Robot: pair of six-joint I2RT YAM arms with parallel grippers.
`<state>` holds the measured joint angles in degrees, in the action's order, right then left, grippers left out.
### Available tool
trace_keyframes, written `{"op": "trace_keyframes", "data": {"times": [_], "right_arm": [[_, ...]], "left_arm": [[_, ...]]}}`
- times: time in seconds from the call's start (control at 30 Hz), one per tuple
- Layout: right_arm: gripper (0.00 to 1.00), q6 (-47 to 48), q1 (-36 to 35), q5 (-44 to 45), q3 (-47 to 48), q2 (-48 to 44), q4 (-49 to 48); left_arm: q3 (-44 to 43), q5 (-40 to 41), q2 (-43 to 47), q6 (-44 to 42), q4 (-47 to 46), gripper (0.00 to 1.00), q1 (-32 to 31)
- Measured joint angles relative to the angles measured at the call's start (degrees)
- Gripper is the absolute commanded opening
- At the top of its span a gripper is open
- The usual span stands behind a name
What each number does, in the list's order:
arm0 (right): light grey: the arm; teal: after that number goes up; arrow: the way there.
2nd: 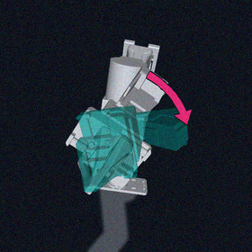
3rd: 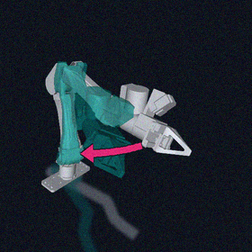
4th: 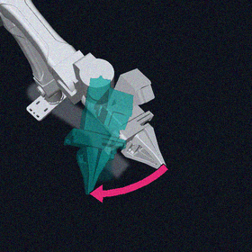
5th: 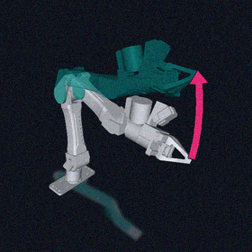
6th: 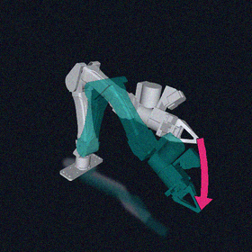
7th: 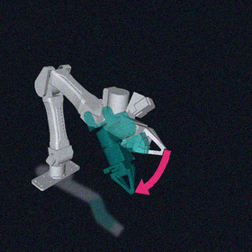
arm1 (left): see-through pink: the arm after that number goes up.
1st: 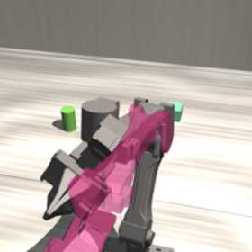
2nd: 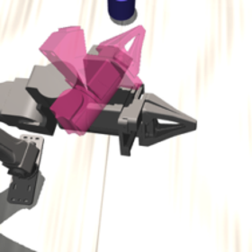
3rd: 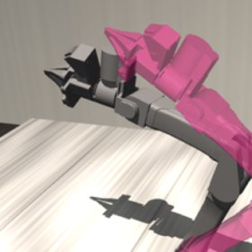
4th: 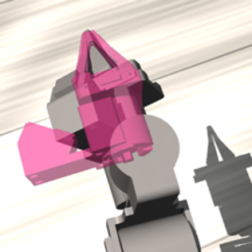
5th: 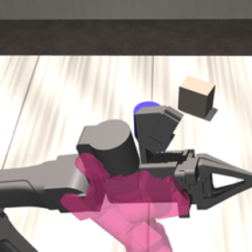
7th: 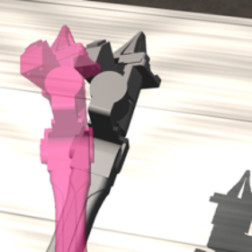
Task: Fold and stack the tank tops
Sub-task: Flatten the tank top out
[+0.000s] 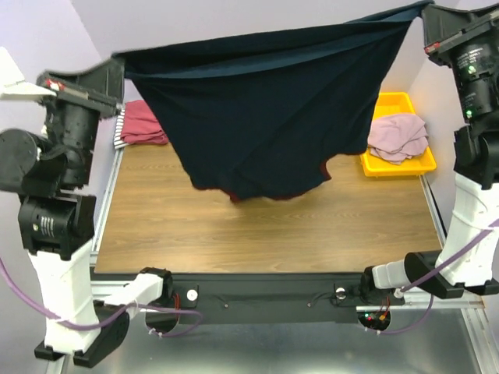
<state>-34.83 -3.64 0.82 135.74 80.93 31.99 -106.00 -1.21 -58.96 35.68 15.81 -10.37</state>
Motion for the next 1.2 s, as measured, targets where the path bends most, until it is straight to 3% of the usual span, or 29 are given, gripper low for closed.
{"op": "trace_keyframes", "data": {"times": [0.17,0.3,0.4,0.53,0.67,0.77,0.9,1.1,1.2], "right_arm": [[0.0,-1.7,0.3,-6.1,-3.2,3.9,-3.3],[0.0,-3.3,0.6,-13.0,-1.2,16.0,-3.0],[0.0,-5.5,1.1,-18.2,6.5,28.5,-1.9],[0.0,-6.0,1.7,-20.4,8.0,34.6,-0.4],[0.0,-6.2,3.1,-20.4,4.7,29.7,-0.7],[0.0,-6.7,5.1,-20.8,3.1,23.5,-2.6],[0.0,-7.7,6.2,-22.6,1.8,15.5,-6.9],[0.0,-8.5,7.9,-24.0,-12.2,6.7,-10.8],[0.0,-7.8,8.1,-24.2,-22.4,4.5,-10.1]], "left_arm": [[-7.5,-2.0,-9.2,0.4,-0.5,0.0,0.0],[-9.3,-3.3,-19.9,0.4,0.4,0.0,0.7],[-22.4,-5.4,-35.5,0.1,3.7,0.0,1.7],[-25.6,-6.6,-44.3,-0.7,5.4,0.0,3.0],[-22.9,-9.9,-41.3,0.8,4.4,0.0,7.7],[-21.2,-12.8,-34.8,2.6,1.1,0.0,14.5],[-18.6,-17.0,-26.2,4.5,-3.3,0.0,18.7],[-10.3,-21.6,-20.1,5.3,-3.5,0.0,21.0],[0.5,-23.5,-15.8,5.3,-4.2,0.0,21.0]]}}
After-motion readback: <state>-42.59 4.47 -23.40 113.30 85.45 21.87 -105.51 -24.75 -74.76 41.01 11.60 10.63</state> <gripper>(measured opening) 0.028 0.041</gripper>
